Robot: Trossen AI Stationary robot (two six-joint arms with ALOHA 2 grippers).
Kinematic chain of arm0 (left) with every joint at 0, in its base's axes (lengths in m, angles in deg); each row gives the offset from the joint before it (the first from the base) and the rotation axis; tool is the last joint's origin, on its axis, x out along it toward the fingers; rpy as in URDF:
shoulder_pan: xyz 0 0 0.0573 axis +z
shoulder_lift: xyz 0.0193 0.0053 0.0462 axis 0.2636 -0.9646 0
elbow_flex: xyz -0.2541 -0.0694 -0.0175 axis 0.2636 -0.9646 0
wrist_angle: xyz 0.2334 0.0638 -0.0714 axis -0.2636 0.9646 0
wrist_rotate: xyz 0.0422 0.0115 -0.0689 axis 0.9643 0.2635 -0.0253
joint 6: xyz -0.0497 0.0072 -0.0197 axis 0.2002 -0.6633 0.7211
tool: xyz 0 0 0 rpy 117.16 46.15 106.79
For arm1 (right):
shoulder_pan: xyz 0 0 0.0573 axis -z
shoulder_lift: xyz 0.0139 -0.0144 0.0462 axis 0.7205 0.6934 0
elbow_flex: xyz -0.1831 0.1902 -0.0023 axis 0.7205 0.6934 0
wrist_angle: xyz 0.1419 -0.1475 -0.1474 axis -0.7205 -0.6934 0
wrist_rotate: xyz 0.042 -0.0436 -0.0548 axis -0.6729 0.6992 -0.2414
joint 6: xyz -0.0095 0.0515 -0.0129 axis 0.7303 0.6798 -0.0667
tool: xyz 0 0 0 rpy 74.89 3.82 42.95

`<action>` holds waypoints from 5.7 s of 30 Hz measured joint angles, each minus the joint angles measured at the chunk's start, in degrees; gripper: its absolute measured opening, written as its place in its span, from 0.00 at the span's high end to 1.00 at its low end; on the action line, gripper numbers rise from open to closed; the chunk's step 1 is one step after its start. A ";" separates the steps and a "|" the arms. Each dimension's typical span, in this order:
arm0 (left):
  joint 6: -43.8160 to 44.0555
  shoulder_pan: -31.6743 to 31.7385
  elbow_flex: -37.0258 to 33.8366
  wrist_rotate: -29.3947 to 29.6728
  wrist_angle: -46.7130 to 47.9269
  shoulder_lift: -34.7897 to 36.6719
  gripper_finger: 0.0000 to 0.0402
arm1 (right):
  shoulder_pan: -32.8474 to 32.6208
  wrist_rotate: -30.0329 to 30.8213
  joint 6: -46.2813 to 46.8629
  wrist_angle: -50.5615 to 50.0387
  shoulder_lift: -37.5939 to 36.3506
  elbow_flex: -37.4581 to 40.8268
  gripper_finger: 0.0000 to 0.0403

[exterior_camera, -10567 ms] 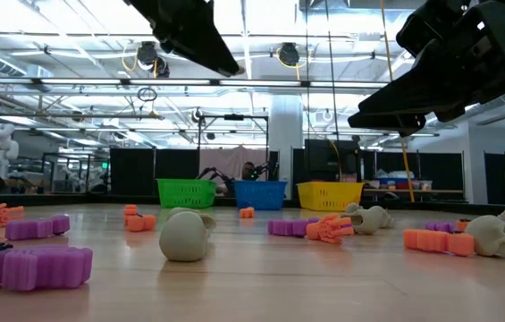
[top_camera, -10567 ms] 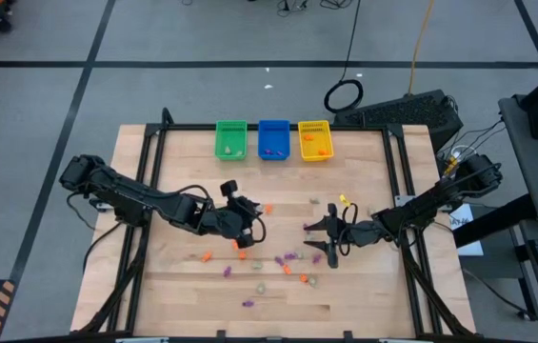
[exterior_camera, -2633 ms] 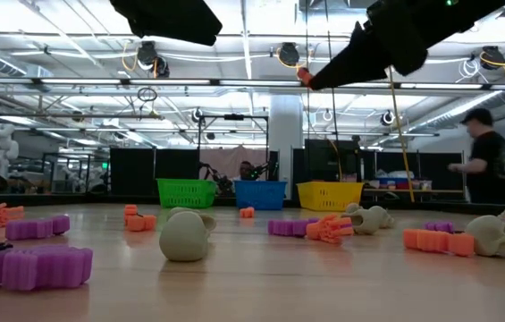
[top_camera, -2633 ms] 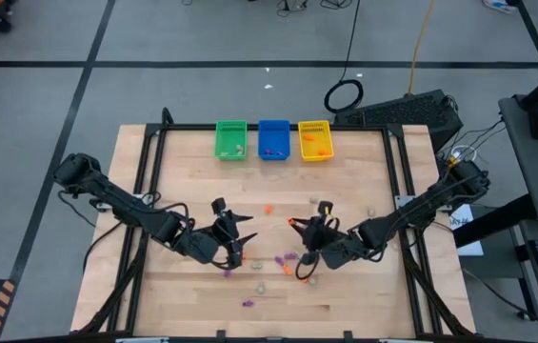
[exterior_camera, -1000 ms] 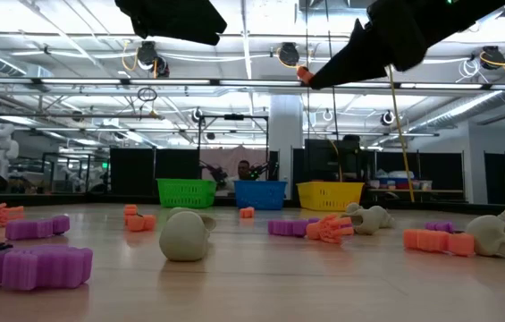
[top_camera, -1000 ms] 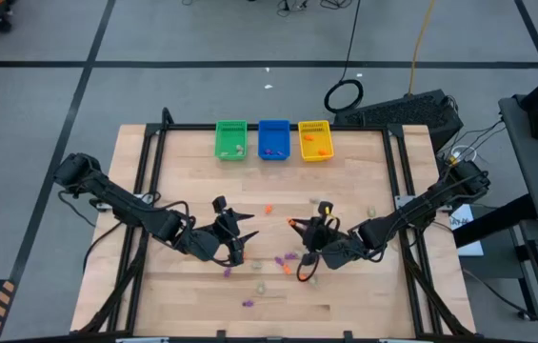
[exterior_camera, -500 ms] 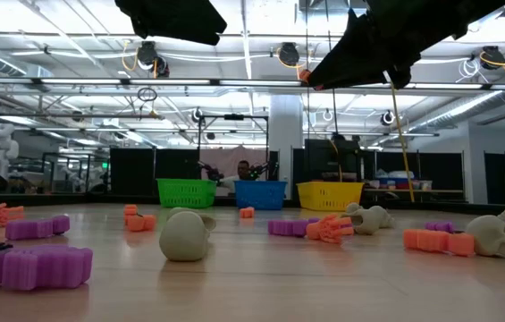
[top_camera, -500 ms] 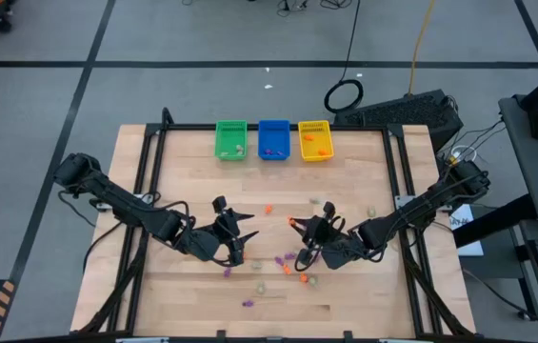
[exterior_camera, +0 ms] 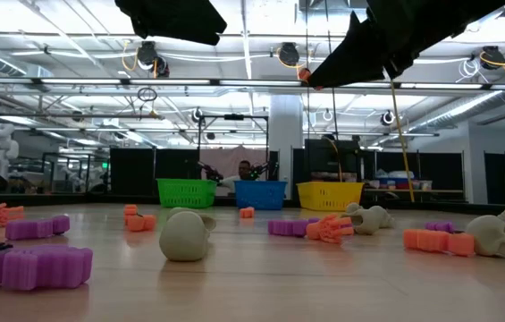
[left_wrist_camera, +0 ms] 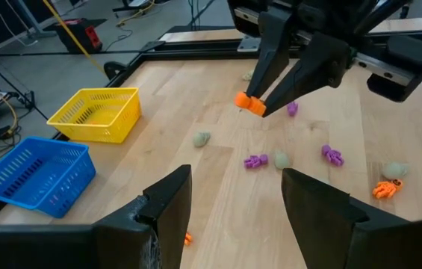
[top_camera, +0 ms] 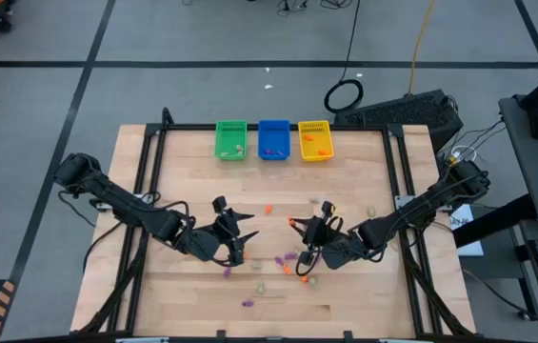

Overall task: Sort Halloween decoration
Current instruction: Put the orange skeleton toy into the yellow bin, then put the purple skeleton toy into the blue bin

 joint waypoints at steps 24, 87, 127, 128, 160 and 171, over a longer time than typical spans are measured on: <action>-0.01 0.00 0.00 0.00 0.11 0.00 0.48 | 12.35 0.59 -18.54 -1.33 -0.02 0.00 0.87; 0.01 0.00 0.00 -1.44 -0.04 0.00 0.48 | 63.36 -41.70 -13.78 -10.60 2.04 -0.02 0.65; 32.36 -13.26 0.00 -18.39 23.67 -6.43 0.48 | 6.51 -21.59 4.76 16.12 -17.53 27.41 0.58; 33.39 -13.91 0.00 -18.79 23.76 -7.18 0.48 | 5.60 -20.72 4.37 17.30 -17.02 27.41 0.58; 49.72 -16.54 0.00 -13.76 21.29 -19.51 0.48 | 1.38 -20.41 -1.67 28.26 -13.29 27.39 0.58; 52.62 -14.39 0.06 -16.65 20.65 -21.45 0.50 | 1.38 -20.41 -1.89 28.34 -13.29 27.39 0.58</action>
